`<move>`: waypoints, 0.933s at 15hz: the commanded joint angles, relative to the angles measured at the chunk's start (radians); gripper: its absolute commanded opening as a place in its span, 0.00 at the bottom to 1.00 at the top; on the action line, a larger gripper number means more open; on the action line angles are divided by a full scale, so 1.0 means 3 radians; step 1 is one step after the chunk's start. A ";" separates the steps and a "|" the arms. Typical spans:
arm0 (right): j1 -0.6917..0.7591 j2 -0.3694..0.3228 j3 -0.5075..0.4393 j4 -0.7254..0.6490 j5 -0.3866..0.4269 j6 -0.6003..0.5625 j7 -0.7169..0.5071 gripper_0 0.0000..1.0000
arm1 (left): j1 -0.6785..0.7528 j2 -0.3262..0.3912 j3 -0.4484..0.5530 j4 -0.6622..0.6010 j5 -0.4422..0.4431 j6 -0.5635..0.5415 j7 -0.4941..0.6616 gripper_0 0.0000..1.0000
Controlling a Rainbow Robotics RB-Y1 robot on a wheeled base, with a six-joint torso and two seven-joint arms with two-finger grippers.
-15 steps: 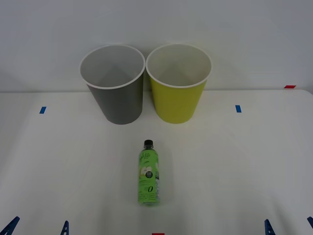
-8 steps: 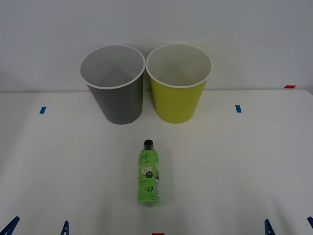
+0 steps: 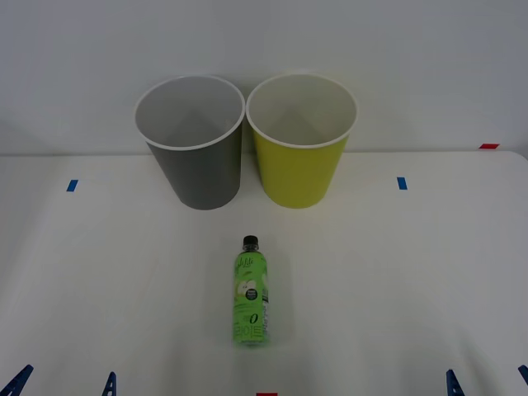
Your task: Put cans in the gray bin and PET bottles in the light green bin.
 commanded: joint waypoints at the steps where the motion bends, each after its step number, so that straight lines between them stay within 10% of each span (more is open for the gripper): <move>1: 0.0000 0.0000 0.0000 0.0000 0.0000 0.0000 0.0000 0.90 | 0.0000 0.0000 0.0000 0.0000 0.0000 0.0000 0.0000 1.00; 14: 0.0000 0.0000 0.0000 0.0000 0.0000 0.0000 0.0000 0.90 | 0.0000 0.0000 0.0000 0.0000 0.0000 0.0000 0.0000 1.00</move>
